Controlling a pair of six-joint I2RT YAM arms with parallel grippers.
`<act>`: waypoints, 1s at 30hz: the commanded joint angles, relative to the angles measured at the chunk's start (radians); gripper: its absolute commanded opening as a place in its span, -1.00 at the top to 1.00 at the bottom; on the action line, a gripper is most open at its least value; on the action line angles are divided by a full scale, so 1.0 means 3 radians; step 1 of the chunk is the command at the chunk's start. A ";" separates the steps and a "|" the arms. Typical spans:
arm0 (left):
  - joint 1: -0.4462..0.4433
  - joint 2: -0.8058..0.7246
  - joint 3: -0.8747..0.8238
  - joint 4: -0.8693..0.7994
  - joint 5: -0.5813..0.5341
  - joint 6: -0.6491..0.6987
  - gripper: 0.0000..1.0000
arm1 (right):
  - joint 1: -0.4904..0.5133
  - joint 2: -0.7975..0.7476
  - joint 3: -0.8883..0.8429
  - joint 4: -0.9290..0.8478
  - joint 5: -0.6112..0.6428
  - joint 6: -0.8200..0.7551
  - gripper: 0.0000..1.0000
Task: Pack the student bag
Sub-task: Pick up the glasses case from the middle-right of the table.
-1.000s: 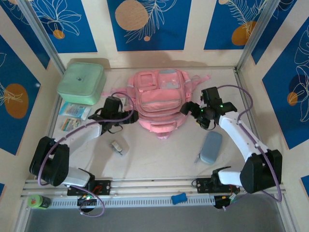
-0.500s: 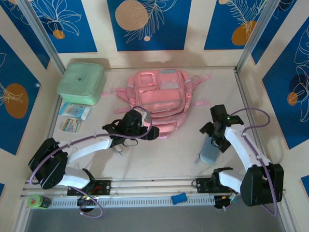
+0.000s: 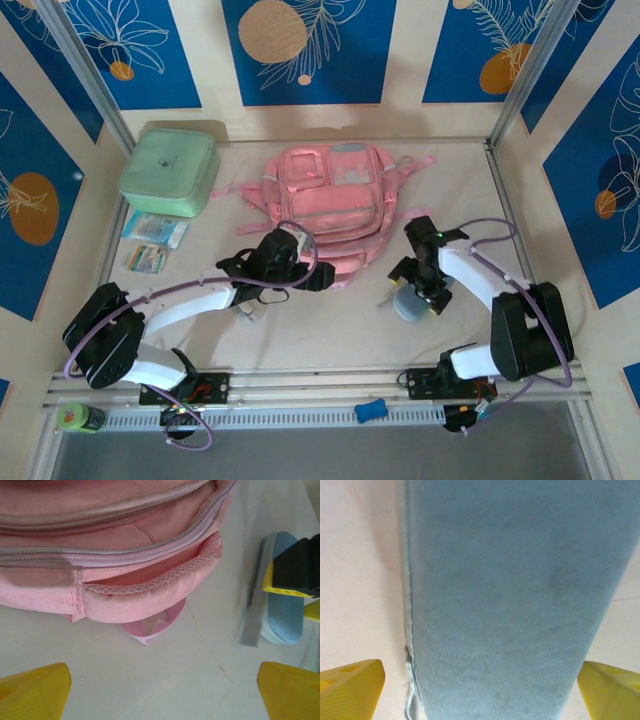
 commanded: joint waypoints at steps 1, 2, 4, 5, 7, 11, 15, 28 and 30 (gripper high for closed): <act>-0.0016 0.0007 0.0007 -0.0088 -0.0120 0.0028 -0.93 | 0.0081 0.0067 0.0091 -0.0239 0.0139 0.0062 -0.99; -0.0016 -0.0015 -0.0005 -0.0094 -0.0151 0.0035 -0.94 | 0.0089 0.0033 0.0071 -0.0267 0.0174 0.0079 -0.99; -0.0016 -0.0038 -0.0043 -0.0065 -0.0161 0.0040 -0.97 | 0.0064 -0.0059 0.0006 -0.0285 0.0185 0.0070 -0.99; -0.0016 -0.0035 -0.0044 -0.0067 -0.0157 0.0052 -0.98 | 0.0035 -0.0104 -0.0035 -0.0276 0.0176 0.0062 -0.98; -0.0014 -0.0024 -0.0022 -0.0119 -0.0161 0.0072 -1.00 | -0.0034 -0.0147 -0.0133 -0.0208 0.0060 0.0061 -0.99; -0.0012 -0.0024 0.0012 -0.0125 -0.0152 0.0107 -0.99 | -0.0028 -0.0025 -0.0191 -0.0058 -0.0124 0.0046 -0.99; -0.0010 -0.0001 0.0060 -0.0218 -0.0169 0.0144 -0.99 | -0.0097 0.0131 -0.0292 0.0245 -0.0339 0.0033 -0.98; -0.0013 -0.0116 0.0062 -0.0297 -0.0249 0.0136 -0.99 | -0.0174 0.0083 -0.0326 0.0321 -0.0305 -0.0250 -0.84; -0.0010 -0.0106 0.0095 -0.0346 -0.0252 0.0143 -0.99 | -0.0157 -0.0009 -0.0345 0.0348 -0.0389 -0.0306 -0.85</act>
